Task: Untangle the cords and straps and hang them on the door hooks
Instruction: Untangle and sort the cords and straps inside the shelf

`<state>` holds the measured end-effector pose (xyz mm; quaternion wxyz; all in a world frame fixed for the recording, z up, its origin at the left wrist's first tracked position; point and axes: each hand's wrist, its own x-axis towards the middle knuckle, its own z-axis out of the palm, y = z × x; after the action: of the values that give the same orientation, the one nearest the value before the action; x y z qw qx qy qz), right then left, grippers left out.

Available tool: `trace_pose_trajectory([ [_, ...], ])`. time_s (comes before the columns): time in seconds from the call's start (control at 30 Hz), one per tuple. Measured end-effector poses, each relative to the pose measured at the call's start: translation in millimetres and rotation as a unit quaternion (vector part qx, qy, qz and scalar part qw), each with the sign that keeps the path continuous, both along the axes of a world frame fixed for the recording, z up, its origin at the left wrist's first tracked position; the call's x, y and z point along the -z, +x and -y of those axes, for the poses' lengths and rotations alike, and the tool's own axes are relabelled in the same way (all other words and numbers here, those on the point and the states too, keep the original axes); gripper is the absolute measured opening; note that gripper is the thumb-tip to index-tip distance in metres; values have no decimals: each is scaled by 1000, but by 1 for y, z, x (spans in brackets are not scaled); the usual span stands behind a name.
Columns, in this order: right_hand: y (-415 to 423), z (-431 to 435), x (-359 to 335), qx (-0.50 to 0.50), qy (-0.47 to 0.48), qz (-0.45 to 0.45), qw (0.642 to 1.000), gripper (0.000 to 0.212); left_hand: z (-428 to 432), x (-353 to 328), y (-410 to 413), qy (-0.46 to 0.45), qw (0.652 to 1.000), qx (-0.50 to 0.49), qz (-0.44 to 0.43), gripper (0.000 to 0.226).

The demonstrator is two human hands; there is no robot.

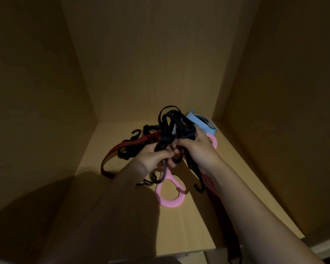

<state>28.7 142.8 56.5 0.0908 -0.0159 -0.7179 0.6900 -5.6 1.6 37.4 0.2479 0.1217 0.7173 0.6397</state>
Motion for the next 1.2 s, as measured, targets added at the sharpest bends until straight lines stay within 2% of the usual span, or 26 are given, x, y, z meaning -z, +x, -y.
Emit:
trace_pose_trajectory([
  [0.07,2,-3,1,18,-15,26,999,24,8,2,-6,39,993,-109,26,7],
  [0.17,3,-12,7,74,-28,73,994,27,26,1,-16,110,964,-238,34,6],
  [0.27,7,-15,17,52,84,138,985,28,36,-4,-20,181,942,-280,40,10],
  [0.37,14,-10,24,-69,168,222,958,40,36,-8,-19,190,943,-272,33,12],
  [0.43,15,-11,24,-137,182,245,942,69,32,-7,-15,139,958,-249,-3,17],
  [0.47,14,-11,22,-155,172,235,944,81,30,-8,-11,103,966,-234,-30,20],
  [0.53,12,-8,15,-152,147,177,961,91,28,-9,-4,43,977,-186,-91,25],
  [0.63,6,4,7,-126,112,79,983,99,28,-15,4,32,987,-67,-145,19],
  [0.7,1,14,8,-155,116,65,979,87,28,-21,6,47,983,-45,-172,13],
  [0.77,1,22,12,-202,133,85,967,45,26,-24,2,63,975,-101,-185,10],
  [0.8,2,25,15,-222,110,111,963,27,25,-23,-3,63,970,-151,-182,14],
  [0.83,4,27,18,-235,71,135,960,18,26,-22,-8,51,963,-199,-175,18],
  [0.9,7,29,20,-223,19,149,963,16,30,-15,-21,10,951,-263,-163,11],
  [0.93,6,29,20,-209,0,151,966,17,35,-8,-29,-38,950,-268,-153,10],
  [1.0,4,28,18,-180,-36,158,970,17,44,6,-36,-166,948,-235,-134,35],
  [1.07,0,29,13,-152,-56,162,973,13,47,18,-36,-266,926,-196,-181,61],
  [1.1,-2,29,12,-136,-61,164,975,12,46,20,-31,-308,906,-193,-218,62],
  [1.17,-5,32,7,-111,-62,172,977,11,42,19,-21,-365,867,-217,-260,46],
  [1.2,-6,34,5,-108,-52,177,977,11,40,19,-17,-379,860,-221,-262,40],
])
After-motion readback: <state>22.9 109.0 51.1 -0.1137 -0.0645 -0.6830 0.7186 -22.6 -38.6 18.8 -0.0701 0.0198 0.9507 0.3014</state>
